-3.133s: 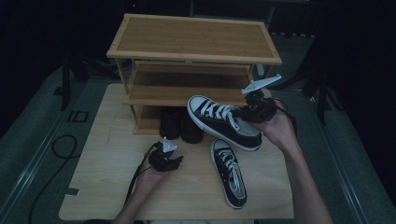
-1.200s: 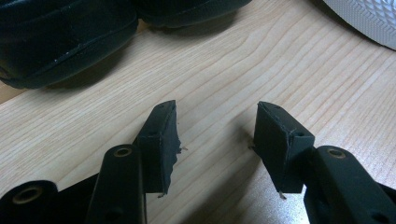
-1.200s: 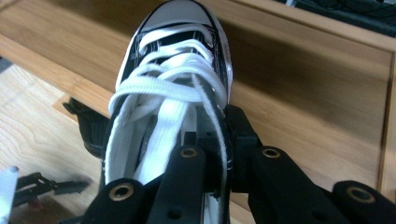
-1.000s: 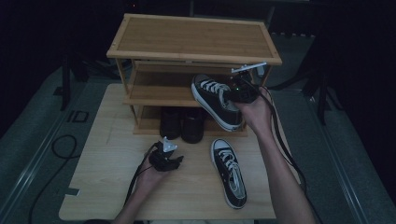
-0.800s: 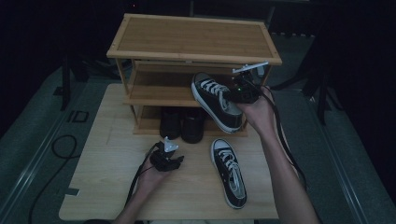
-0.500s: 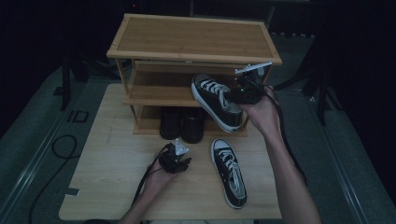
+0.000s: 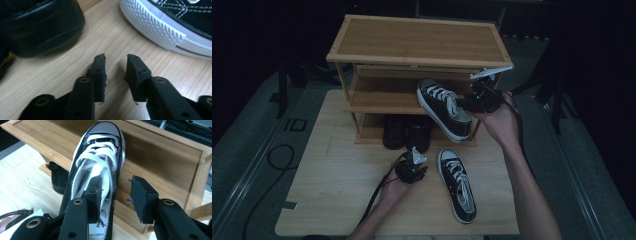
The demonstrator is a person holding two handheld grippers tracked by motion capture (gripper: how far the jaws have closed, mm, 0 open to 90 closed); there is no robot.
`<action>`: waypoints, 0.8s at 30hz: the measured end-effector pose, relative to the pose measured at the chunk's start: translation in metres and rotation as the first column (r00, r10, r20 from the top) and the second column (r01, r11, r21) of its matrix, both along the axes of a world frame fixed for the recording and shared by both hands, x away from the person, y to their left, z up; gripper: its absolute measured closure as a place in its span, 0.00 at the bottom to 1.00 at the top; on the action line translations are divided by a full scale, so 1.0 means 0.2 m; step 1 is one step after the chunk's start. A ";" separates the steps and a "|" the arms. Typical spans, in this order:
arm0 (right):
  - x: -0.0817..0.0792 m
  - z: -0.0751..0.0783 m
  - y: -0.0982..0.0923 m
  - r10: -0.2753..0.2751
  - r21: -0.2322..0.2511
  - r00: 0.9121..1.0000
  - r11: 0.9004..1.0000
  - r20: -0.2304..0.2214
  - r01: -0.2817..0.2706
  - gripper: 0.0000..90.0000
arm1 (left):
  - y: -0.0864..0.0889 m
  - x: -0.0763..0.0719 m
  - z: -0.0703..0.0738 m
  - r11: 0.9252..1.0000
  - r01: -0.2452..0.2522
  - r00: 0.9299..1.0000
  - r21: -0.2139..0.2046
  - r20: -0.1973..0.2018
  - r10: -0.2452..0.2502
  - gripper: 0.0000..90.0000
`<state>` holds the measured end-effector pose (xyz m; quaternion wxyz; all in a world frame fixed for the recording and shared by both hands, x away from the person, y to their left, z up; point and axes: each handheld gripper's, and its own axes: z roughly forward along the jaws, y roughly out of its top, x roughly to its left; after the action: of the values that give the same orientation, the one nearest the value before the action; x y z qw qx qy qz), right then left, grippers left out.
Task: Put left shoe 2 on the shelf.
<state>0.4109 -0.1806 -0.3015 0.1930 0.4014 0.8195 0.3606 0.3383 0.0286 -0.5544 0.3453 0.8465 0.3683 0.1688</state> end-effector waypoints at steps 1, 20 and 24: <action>0.00 0.00 0.00 0.000 -0.002 1.000 1.000 -0.001 0.000 0.68 | -0.01 0.00 0.00 1.000 -0.004 1.000 0.010 0.006 0.004 0.82; 0.02 -0.07 -0.16 -0.069 -0.072 0.998 0.995 -0.015 0.068 1.00 | -0.17 0.11 0.02 0.996 -0.081 0.995 0.025 0.066 0.080 1.00; 0.01 -0.11 -0.18 -0.067 -0.078 0.997 0.995 -0.024 0.065 1.00 | -0.21 0.15 0.01 0.996 -0.093 0.994 0.015 0.063 0.092 1.00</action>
<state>0.4128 -0.2164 -0.3236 0.2093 0.4253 0.8215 0.3169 0.3680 -0.0134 -0.5519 0.3408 0.8261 0.3946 0.2140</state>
